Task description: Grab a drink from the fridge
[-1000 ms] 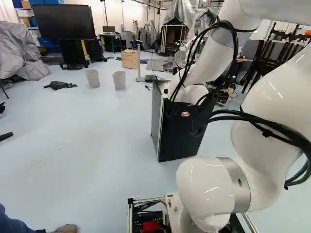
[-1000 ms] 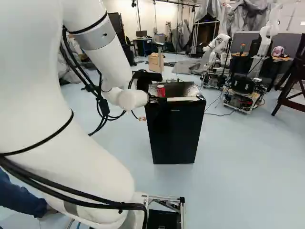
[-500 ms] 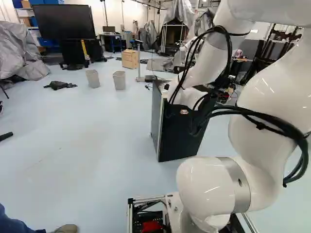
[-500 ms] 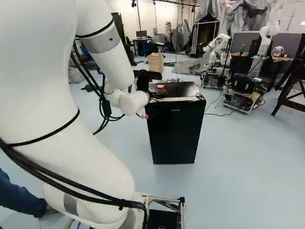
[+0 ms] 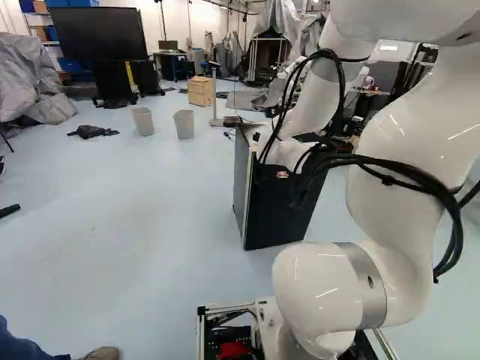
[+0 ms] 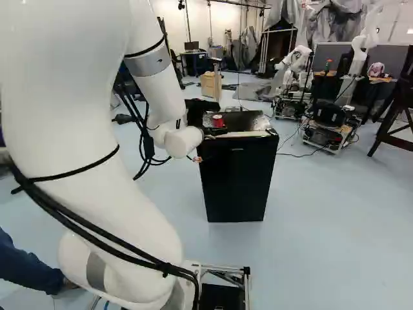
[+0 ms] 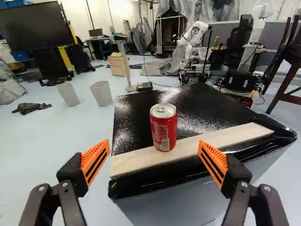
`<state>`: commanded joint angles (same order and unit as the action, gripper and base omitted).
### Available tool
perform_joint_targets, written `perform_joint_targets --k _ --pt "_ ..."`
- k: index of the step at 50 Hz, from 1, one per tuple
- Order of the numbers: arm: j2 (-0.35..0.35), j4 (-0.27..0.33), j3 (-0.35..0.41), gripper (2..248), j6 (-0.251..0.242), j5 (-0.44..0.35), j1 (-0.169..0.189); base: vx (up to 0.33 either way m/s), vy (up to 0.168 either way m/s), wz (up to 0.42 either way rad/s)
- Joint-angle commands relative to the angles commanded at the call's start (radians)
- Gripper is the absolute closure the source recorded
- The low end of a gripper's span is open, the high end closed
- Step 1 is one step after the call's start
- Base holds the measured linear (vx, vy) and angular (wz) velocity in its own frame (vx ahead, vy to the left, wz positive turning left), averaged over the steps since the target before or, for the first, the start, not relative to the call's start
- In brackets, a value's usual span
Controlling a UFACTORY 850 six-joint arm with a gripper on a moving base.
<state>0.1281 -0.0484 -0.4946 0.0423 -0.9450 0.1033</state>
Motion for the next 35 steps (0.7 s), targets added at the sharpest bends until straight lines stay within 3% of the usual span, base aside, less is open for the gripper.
perform_joint_targets --k 35 --pt "0.112 0.000 -0.085 3 0.000 -0.064 -0.005 0.000 0.000 0.000"
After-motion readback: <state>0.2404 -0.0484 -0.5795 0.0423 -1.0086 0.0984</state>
